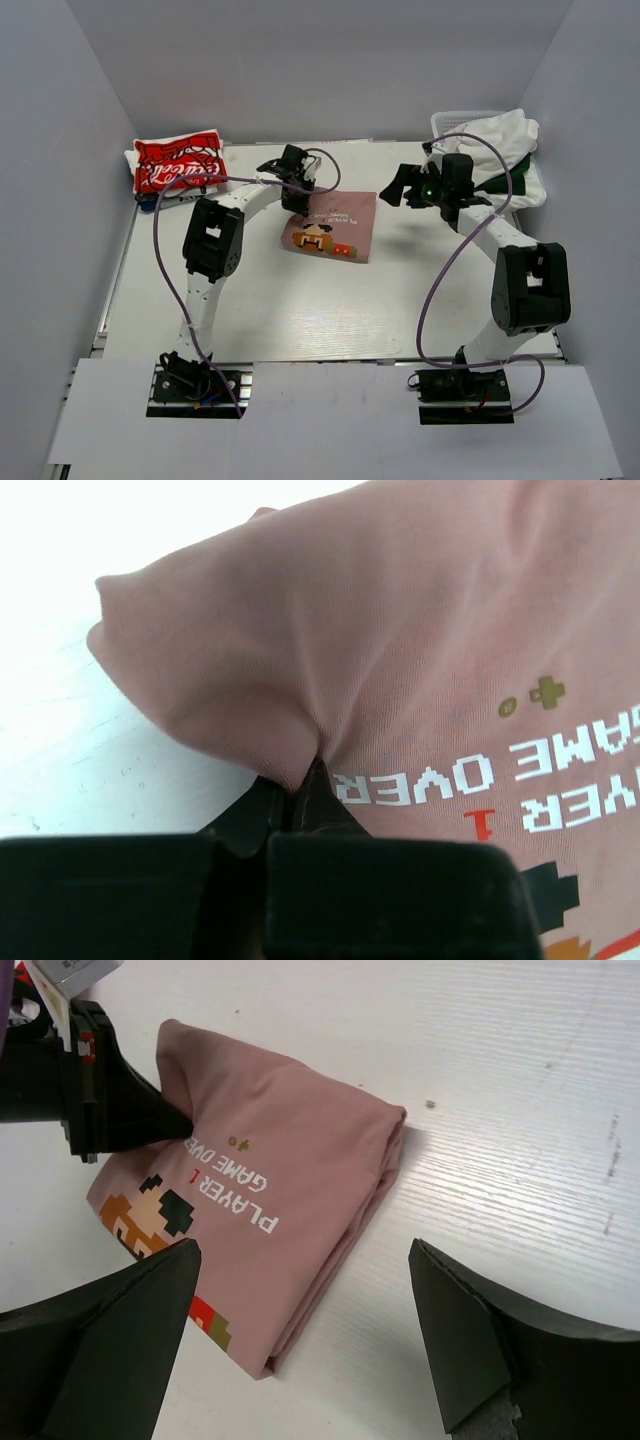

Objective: Fold and stack the t-shirts

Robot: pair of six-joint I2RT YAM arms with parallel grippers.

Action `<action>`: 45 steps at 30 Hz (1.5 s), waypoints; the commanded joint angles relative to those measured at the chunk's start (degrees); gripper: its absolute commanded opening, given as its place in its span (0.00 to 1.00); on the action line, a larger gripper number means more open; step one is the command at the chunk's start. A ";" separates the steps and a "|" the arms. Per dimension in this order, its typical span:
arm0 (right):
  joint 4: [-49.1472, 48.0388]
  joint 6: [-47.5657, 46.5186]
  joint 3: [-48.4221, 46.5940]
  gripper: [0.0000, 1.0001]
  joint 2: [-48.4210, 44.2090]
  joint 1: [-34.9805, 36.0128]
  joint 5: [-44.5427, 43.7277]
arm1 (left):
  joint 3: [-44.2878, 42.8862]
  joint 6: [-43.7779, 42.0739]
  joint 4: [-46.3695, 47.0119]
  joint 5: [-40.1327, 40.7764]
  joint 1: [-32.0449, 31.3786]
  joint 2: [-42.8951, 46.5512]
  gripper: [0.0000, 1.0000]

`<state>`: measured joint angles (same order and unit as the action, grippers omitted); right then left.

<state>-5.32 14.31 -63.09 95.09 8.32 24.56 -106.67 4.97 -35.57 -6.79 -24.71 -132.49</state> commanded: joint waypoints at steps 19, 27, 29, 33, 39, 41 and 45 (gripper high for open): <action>-1.19 -3.32 4.47 0.90 -7.37 -1.46 -6.62 | -4.14 -21.67 -5.11 15.22 6.60 22.37 0.00; 0.05 -3.49 3.85 0.90 -8.16 -1.37 -8.12 | -20.14 -25.80 -11.01 18.73 13.01 13.75 0.00; 0.66 -3.58 3.41 0.90 -8.08 -1.37 -8.03 | -21.38 -26.41 -10.22 18.74 15.38 13.22 0.00; 0.58 -3.14 2.80 0.90 -7.99 -1.37 -7.68 | -23.93 -27.64 -6.97 18.74 19.17 12.43 0.00; 1.28 -2.27 1.48 0.90 -6.59 -1.29 -5.14 | -25.87 -27.65 -3.36 16.02 23.91 13.04 0.00; 1.37 -1.92 1.04 0.90 -6.32 -1.29 -4.87 | -25.87 -27.03 -2.84 14.35 24.61 13.04 0.00; 1.37 -1.47 0.60 0.90 -5.44 -1.28 -4.26 | -26.39 -25.72 -1.61 14.87 26.46 13.04 0.00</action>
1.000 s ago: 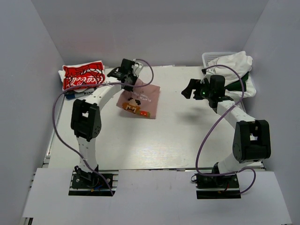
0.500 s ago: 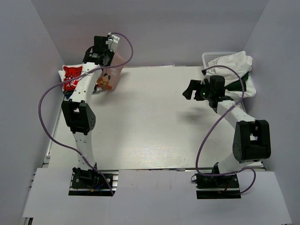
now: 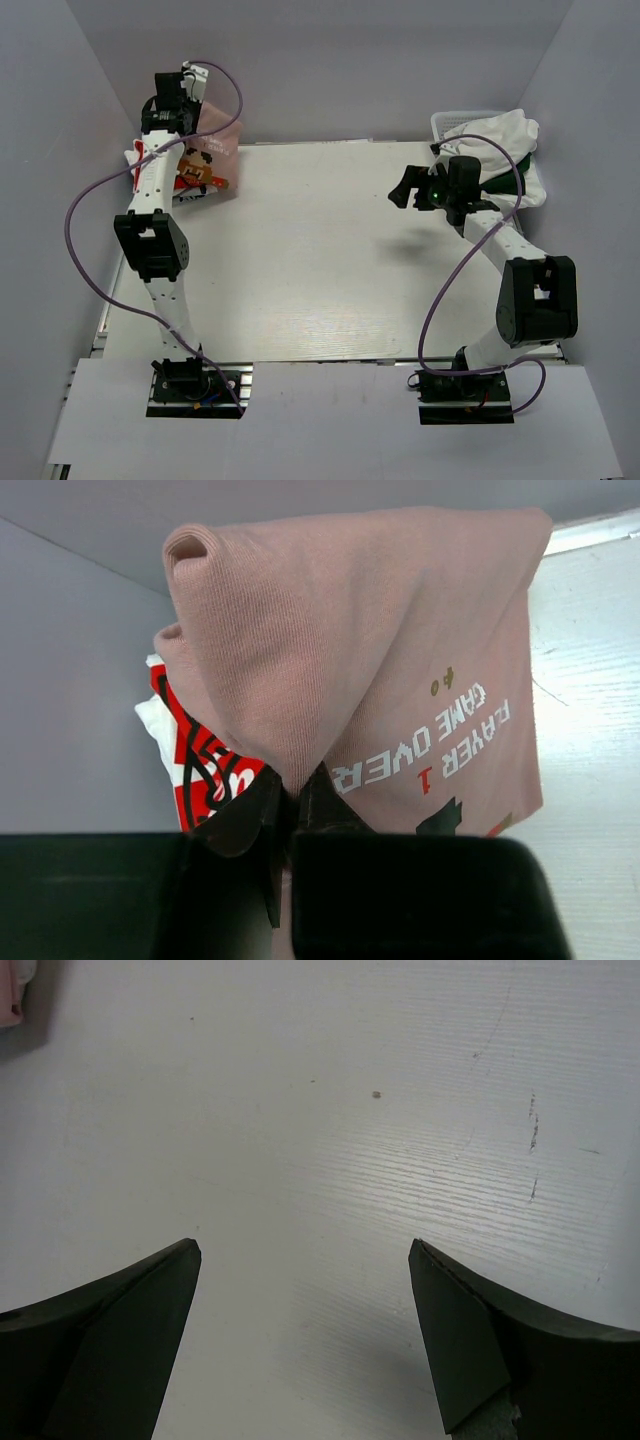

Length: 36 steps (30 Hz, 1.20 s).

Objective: Fold and stack the t-shirts

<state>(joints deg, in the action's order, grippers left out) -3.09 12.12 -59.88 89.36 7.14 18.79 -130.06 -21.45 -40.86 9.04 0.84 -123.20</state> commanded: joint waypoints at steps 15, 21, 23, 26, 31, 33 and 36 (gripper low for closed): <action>-0.07 2.91 -6.74 0.90 5.20 -0.02 3.54 | -4.85 3.25 7.99 -4.19 8.56 -1.70 0.00; 0.37 3.61 -7.45 0.90 4.77 0.16 4.07 | -3.01 3.87 9.21 -4.82 10.23 -4.15 0.00; 0.72 3.61 -7.62 0.90 4.77 0.33 3.71 | -2.48 3.87 10.19 -3.25 10.93 -4.86 0.00; 3.01 3.52 -8.33 0.90 4.33 0.16 4.77 | -3.09 3.87 10.72 -3.24 11.63 -5.48 0.00; 5.20 3.18 -6.13 0.90 0.64 0.33 3.01 | -3.18 3.87 13.09 -3.24 13.75 -6.97 0.00; 6.07 3.00 -5.95 0.90 -0.06 0.33 2.92 | -3.18 3.87 13.87 -4.20 15.06 -8.02 0.00; 6.96 3.08 -5.78 0.90 -0.85 0.51 2.57 | -3.71 3.87 13.88 -5.69 15.59 -8.55 0.00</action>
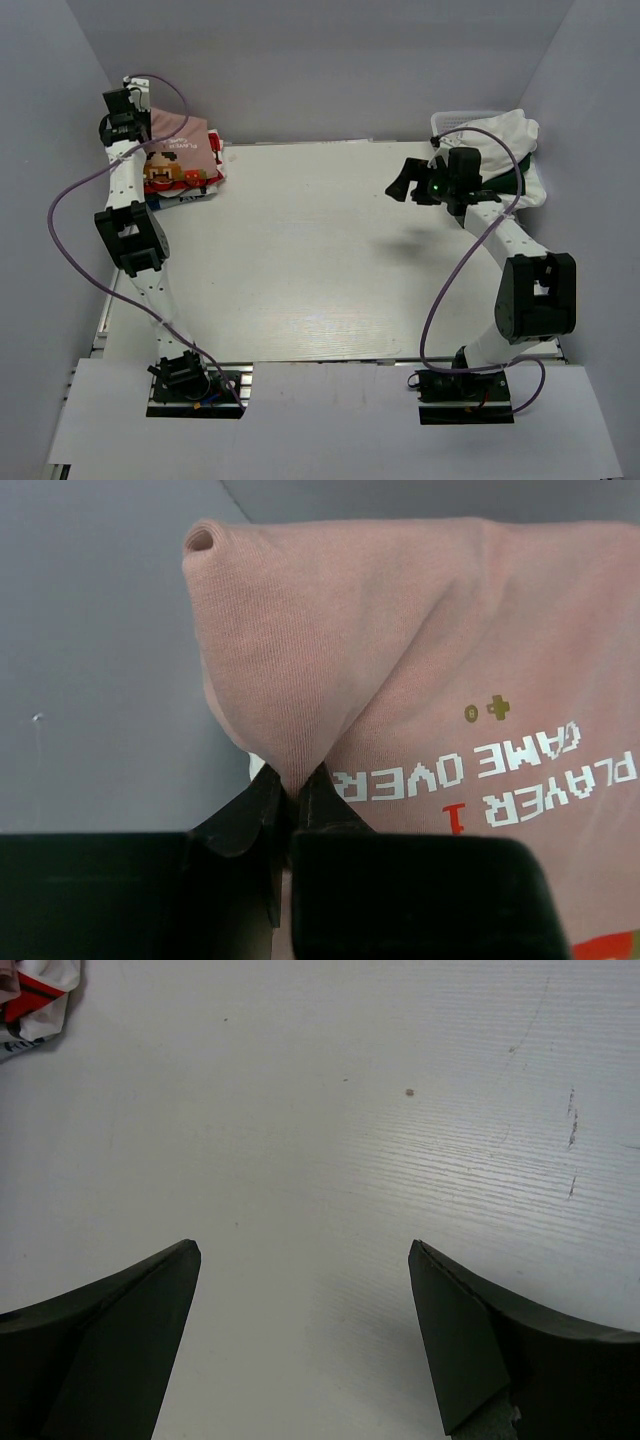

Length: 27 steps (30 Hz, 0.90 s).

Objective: Fold and stack the t-shirts

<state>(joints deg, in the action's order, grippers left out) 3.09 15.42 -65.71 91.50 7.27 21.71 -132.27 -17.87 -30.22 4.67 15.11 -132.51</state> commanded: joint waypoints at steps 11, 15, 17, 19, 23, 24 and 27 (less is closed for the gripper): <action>1.48 -0.92 1.81 0.90 -6.51 0.03 -4.14 | 1.84 4.59 7.27 4.63 2.55 2.51 1.00; 1.30 -0.83 2.25 0.90 -6.95 0.20 -3.70 | 3.94 7.31 6.75 3.60 2.03 6.37 1.00; 0.52 -0.57 2.69 0.90 -7.91 0.03 -3.52 | 6.49 8.98 6.75 1.86 1.23 8.22 1.00; -0.71 -0.57 3.92 0.90 -8.44 0.12 -3.26 | 8.34 10.65 5.00 -1.48 0.53 10.85 1.00; -1.60 -0.22 6.64 0.90 -12.65 0.20 -3.43 | 11.50 18.04 2.97 -11.57 0.53 15.59 1.00; -1.95 -0.04 7.87 0.90 -13.19 0.20 -3.35 | 12.98 18.04 2.01 -13.52 0.53 16.66 1.00; -5.89 2.68 11.83 0.90 -16.88 0.11 -2.56 | 18.95 20.32 1.21 -16.88 -1.66 22.54 1.00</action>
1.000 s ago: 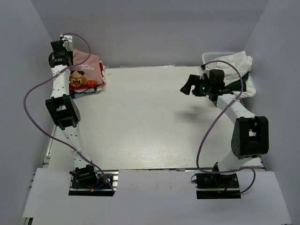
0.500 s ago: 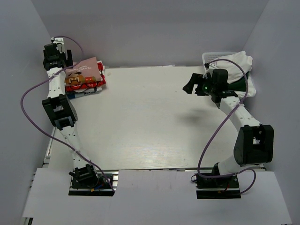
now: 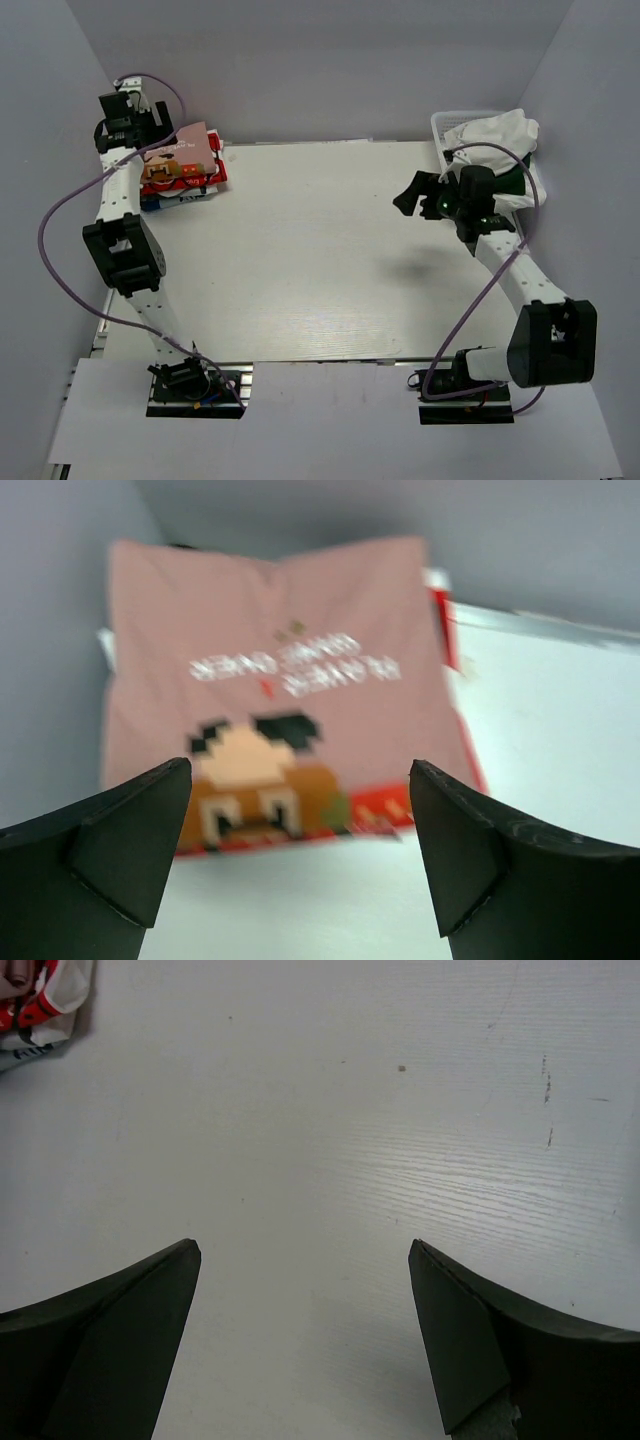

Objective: Fold and stack the t-shirts

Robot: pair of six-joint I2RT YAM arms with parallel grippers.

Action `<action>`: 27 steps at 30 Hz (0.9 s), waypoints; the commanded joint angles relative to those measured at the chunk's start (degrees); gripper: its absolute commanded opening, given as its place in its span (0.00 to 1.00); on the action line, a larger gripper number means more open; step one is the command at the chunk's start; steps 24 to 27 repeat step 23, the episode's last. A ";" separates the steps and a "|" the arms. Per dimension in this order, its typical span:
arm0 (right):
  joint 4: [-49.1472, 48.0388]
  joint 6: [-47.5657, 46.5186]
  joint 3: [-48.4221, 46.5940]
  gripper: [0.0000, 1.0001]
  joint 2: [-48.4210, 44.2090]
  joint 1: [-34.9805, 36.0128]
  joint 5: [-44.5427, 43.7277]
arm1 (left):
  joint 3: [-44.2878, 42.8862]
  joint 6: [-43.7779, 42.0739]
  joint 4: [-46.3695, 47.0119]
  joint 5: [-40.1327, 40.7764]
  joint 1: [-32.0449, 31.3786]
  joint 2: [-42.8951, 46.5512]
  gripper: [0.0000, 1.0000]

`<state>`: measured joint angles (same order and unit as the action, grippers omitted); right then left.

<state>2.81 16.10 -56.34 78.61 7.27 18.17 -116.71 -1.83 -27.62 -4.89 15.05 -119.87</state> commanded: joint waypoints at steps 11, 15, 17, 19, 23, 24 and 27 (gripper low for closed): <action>-14.76 7.81 21.44 0.90 -19.89 -0.06 1.69 | 63.24 28.88 11.01 -6.63 -13.64 57.94 1.00; -17.04 10.44 26.45 0.90 -22.88 -0.15 0.04 | 72.05 34.26 10.40 -5.92 -15.31 68.95 1.00; -16.61 11.06 27.33 0.90 -23.94 -0.15 -1.03 | 71.27 34.78 8.48 -4.79 -15.31 70.74 1.00; -14.24 10.36 26.98 0.90 -24.90 -0.15 -1.74 | 69.17 34.78 6.27 -3.73 -15.31 71.35 1.00; -13.18 9.66 27.59 0.90 -26.84 -0.15 -2.53 | 69.16 34.26 5.64 -3.72 -15.31 71.89 1.00; -13.18 9.66 27.59 0.90 -26.84 -0.15 -2.53 | 69.16 34.26 5.64 -3.72 -15.31 71.89 1.00; -13.18 9.66 27.59 0.90 -26.84 -0.15 -2.53 | 69.16 34.26 5.64 -3.72 -15.31 71.89 1.00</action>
